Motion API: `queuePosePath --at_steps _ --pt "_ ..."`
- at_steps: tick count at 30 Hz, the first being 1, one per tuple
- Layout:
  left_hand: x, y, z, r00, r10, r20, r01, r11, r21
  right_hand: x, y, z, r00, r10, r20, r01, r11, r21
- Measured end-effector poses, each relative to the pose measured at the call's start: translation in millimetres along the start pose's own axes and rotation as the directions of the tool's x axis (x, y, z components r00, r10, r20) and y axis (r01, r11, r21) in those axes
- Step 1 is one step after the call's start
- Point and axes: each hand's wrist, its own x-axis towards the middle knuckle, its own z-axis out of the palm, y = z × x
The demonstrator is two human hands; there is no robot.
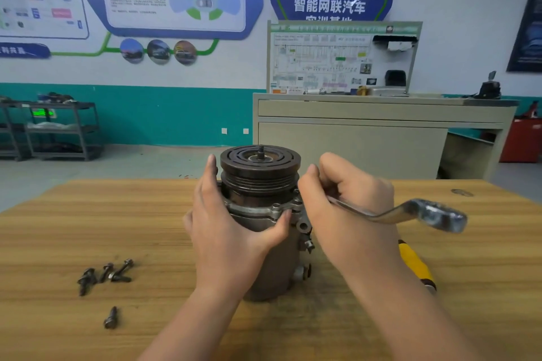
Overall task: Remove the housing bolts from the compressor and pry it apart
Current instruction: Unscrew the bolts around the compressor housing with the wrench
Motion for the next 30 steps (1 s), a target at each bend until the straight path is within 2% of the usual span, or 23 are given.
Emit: queuePosePath --at_steps 4,6,7,9,11,12,14,15,16,17,18,19,22,24,26,30 --pt "-1 4 0 1.0 -0.015 -0.019 0.015 1.0 -0.012 -2 -9 8 0.993 -0.114 0.037 0.119 0.978 -0.172" --pt "0 3 0 1.0 -0.008 -0.02 0.008 1.0 -0.004 -1 -8 10 0.992 -0.124 0.016 0.125 0.977 -0.174" --pt "0 3 -1 1.0 -0.007 -0.016 0.007 1.0 -0.009 -1 -3 9 0.996 -0.085 0.005 0.085 0.992 -0.09" --pt "1 -1 -3 1.0 -0.001 -0.007 0.001 0.999 -0.041 -1 11 3 0.998 0.067 0.005 -0.066 0.969 0.238" --pt "3 -5 -5 1.0 0.007 0.005 -0.006 0.996 -0.09 2 26 -4 0.952 0.291 0.093 -0.296 0.803 0.518" --pt "3 -6 -6 1.0 0.011 0.012 -0.01 0.993 -0.113 5 32 -6 0.897 0.398 0.192 -0.427 0.666 0.612" --pt "4 -8 -8 0.999 0.021 0.025 -0.018 0.99 -0.142 8 43 -5 0.743 0.518 0.424 -0.615 0.279 0.737" --pt "4 -8 -9 0.999 0.025 0.032 -0.02 0.989 -0.144 8 47 -3 0.685 0.548 0.48 -0.632 0.118 0.766" --pt "3 -8 -9 0.999 0.026 0.041 -0.02 0.99 -0.142 8 52 -2 0.653 0.584 0.482 -0.605 0.02 0.796" --pt "3 -8 -9 0.998 0.026 0.048 -0.02 0.99 -0.137 8 56 -2 0.634 0.628 0.451 -0.563 -0.025 0.826" --pt "4 -8 -9 0.998 0.025 0.052 -0.018 0.991 -0.132 8 58 -3 0.63 0.665 0.4 -0.529 -0.01 0.849" --pt "4 -8 -10 0.998 0.025 0.054 -0.017 0.992 -0.129 8 59 -4 0.646 0.685 0.337 -0.517 0.068 0.853" --pt "4 -9 -9 0.999 0.027 0.045 -0.021 0.991 -0.131 8 50 -2 0.761 0.627 0.165 -0.531 0.457 0.714" --pt "3 -9 -7 1.0 0.022 0.02 -0.02 0.993 -0.116 6 42 -1 0.83 0.546 0.116 -0.506 0.648 0.569" --pt "1 -8 -5 1.0 0.014 -0.008 -0.014 0.997 -0.075 6 34 -2 0.871 0.483 0.084 -0.462 0.75 0.474" --pt "-3 -3 -3 0.999 -0.009 -0.042 0.009 1.0 -0.004 2 21 -3 0.942 0.335 -0.01 -0.31 0.882 0.354"
